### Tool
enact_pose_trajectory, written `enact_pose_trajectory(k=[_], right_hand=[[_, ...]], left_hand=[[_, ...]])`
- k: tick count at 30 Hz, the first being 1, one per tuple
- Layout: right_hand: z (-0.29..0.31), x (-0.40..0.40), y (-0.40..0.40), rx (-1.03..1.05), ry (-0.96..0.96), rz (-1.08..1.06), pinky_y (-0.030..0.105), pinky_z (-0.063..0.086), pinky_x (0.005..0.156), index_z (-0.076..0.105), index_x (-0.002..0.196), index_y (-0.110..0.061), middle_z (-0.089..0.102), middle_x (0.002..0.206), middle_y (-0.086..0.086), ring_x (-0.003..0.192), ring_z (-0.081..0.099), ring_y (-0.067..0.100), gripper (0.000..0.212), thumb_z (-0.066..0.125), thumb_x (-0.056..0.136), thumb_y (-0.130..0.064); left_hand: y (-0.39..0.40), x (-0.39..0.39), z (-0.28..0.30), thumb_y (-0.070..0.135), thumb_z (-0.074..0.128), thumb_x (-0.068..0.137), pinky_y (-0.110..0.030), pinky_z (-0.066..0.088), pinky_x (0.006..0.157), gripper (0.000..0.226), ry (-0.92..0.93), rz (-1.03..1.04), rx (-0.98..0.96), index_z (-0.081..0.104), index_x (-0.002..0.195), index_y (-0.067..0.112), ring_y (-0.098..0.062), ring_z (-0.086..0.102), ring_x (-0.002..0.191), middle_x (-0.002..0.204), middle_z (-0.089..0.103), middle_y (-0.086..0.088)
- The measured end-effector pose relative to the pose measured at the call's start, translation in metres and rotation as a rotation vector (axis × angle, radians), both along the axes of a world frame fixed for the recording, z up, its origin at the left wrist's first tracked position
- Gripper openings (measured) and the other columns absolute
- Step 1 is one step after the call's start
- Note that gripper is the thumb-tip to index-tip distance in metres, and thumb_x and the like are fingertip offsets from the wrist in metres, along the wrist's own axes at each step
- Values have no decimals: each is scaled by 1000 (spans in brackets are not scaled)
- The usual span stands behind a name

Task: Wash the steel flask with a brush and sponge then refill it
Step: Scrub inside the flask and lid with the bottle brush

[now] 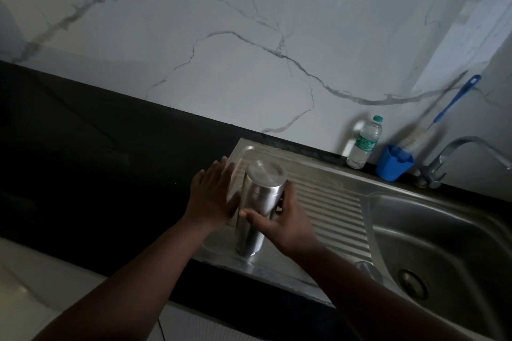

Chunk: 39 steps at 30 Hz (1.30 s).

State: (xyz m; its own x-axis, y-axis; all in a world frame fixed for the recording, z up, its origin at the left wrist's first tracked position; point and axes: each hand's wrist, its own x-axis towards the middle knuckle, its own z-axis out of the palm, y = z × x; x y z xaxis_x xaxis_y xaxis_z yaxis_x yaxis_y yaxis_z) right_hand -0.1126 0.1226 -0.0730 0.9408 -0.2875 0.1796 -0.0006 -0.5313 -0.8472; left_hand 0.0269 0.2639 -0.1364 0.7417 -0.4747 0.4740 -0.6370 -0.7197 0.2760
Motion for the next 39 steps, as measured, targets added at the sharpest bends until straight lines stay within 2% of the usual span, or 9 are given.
enact_pose_trajectory(k=[3,10,13,16,19,23,29,35,39], right_hand=[[0,-5,-8,32,-37,-9,32,52,91,37,126,-40,61,118,-15,109,57,0,83,67,58,-78],[7,-12,-51,56,-86,-106,27,47,89,35,128,-39,59,118,-12,115,54,5,83,60,61,-81],[14,-17,-82,12,-110,-150,22,45,88,37,128,-37,58,118,-11,116,53,5,80,61,63,-76],[26,-26,-121,-62,-102,-191,30,46,95,35,130,-36,55,126,-10,121,50,7,84,60,63,-79],[37,-37,-168,-158,-83,-229,39,45,101,32,133,-32,52,134,-7,126,47,10,89,59,63,-81],[50,-48,-245,-322,-116,-325,35,46,97,37,133,-25,52,133,-4,120,52,12,78,65,73,-67],[87,-51,-373,-562,-88,-382,35,44,88,44,129,-19,51,127,5,114,54,27,54,66,82,-32],[141,-23,-453,-695,-70,-314,31,43,82,41,130,-20,46,132,7,108,53,24,48,61,87,-27],[166,7,-489,-673,-28,-297,31,43,75,40,129,-16,45,127,11,94,57,25,45,58,88,-21]], left_hand=[[-1,4,32,68,21,82,-47,16,117,89,103,110,-189,17,155,18,-27,18,149,162,18,-9],[-19,-12,120,42,51,93,-48,23,118,66,-89,107,-655,33,149,13,-25,31,145,156,34,-11],[-41,-36,156,33,55,95,-41,27,115,60,-318,-25,-693,40,145,6,-24,37,141,152,41,-14],[-75,-66,185,27,57,93,-50,34,110,56,-508,-157,-680,44,141,2,-27,42,138,147,46,-16],[-121,-93,198,25,59,90,-54,33,108,54,-579,-252,-629,47,139,4,-27,43,137,146,48,-15],[-199,-110,187,23,61,88,-49,32,110,52,-583,-375,-509,51,136,6,-26,44,137,145,49,-12],[-333,-104,141,41,54,83,-43,34,107,59,-382,-401,-189,47,138,20,-21,40,137,148,47,-4],[-434,-78,107,51,57,89,-42,22,117,84,166,-221,143,13,155,22,-24,16,148,163,12,-6],[-478,-59,99,52,63,83,-41,37,108,85,333,-126,141,22,150,19,-27,36,138,154,32,-6]])
